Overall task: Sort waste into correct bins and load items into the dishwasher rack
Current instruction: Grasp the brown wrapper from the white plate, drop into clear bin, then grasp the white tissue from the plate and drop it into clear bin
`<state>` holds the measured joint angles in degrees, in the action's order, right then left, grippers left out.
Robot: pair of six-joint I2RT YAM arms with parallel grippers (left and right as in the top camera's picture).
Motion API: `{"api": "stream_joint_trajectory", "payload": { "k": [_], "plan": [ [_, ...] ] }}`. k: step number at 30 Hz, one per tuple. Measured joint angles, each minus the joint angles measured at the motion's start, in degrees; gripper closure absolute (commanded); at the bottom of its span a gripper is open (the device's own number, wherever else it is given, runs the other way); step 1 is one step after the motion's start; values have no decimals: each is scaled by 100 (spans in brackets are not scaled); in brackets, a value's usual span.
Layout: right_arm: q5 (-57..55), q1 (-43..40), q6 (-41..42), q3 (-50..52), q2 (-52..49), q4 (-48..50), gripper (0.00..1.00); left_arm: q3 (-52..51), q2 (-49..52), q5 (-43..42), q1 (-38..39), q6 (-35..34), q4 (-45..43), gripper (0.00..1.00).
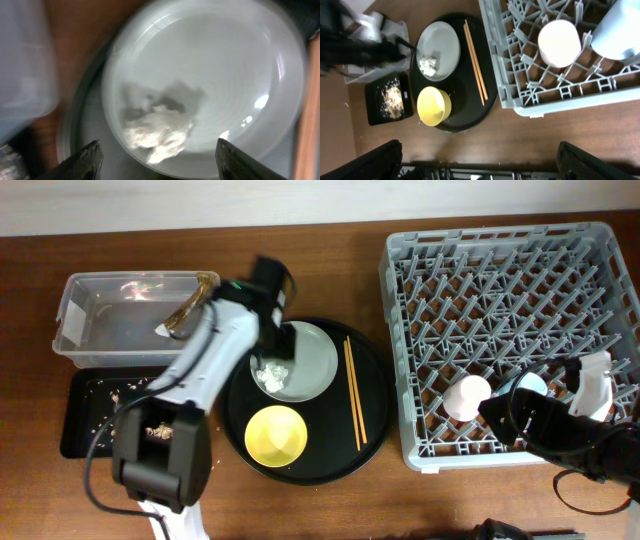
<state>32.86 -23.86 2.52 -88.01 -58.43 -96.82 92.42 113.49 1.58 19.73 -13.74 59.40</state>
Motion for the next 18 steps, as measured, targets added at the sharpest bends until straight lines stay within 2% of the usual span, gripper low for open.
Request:
{"api": "stream_joint_trajectory", "payload": {
  "k": [1,3,5,6,8,10,13,17,18],
  "plan": [
    [-2,0,-2,0,0,-4,1,-431,17,37,175,-44,-186,36],
    [-2,0,0,0,-2,-9,1,-990,24,81,184,-164,-503,52],
    [-4,0,0,0,0,-15,1,-1285,22,96,127,-251,-739,96],
    [-2,0,-2,0,0,-15,1,-1331,24,98,125,-286,-813,100],
    [-2,0,-2,0,0,-15,1,-1360,24,94,127,-302,-807,100],
    [-2,0,-2,0,0,-9,1,-1198,17,79,125,-299,-422,100],
    [-4,0,-2,-2,0,-15,1,-411,-149,79,0,-299,323,100],
    [-2,0,-2,-2,0,-15,1,573,-911,122,-807,-297,317,100],
    [-7,-2,-2,-2,0,-15,1,586,-957,192,-1082,-297,111,92]
  ]
}}
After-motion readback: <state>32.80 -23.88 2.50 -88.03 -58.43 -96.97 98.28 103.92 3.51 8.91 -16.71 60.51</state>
